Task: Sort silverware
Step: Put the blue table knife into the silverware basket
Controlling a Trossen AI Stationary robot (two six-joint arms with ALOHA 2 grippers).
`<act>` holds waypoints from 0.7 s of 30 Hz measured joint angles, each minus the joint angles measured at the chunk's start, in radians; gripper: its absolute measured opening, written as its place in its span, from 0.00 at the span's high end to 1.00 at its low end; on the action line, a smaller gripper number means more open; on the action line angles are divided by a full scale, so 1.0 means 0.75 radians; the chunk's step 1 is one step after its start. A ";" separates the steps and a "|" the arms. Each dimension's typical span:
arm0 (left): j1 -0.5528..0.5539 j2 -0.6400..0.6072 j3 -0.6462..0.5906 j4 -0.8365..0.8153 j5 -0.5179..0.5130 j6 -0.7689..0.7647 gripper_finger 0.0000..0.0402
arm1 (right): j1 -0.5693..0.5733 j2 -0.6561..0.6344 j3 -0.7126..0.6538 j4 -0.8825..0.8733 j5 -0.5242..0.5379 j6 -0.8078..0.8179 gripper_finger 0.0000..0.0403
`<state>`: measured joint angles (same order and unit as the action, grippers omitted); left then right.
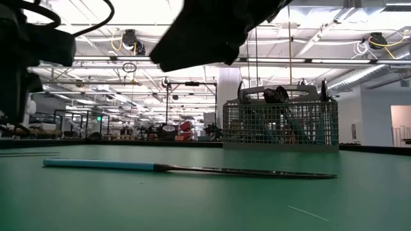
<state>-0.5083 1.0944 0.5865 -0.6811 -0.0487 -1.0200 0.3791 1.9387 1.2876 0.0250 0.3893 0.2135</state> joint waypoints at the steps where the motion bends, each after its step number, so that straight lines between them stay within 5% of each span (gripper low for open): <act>1: -0.018 0.005 0.000 0.000 -0.005 -0.017 0.66 | 0.013 0.024 0.022 0.002 0.001 0.019 0.59; 13: -0.120 0.049 -0.001 0.039 -0.030 -0.021 0.66 | 0.156 0.185 0.065 0.015 0.205 0.173 0.59; 21: -0.149 0.048 -0.001 0.034 -0.024 0.019 0.66 | 0.187 0.279 0.065 0.197 0.214 0.219 0.59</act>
<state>-0.6199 1.1305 0.5861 -0.6557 -0.0666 -1.0061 0.5195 2.1483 1.3361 0.1725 0.5495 0.3775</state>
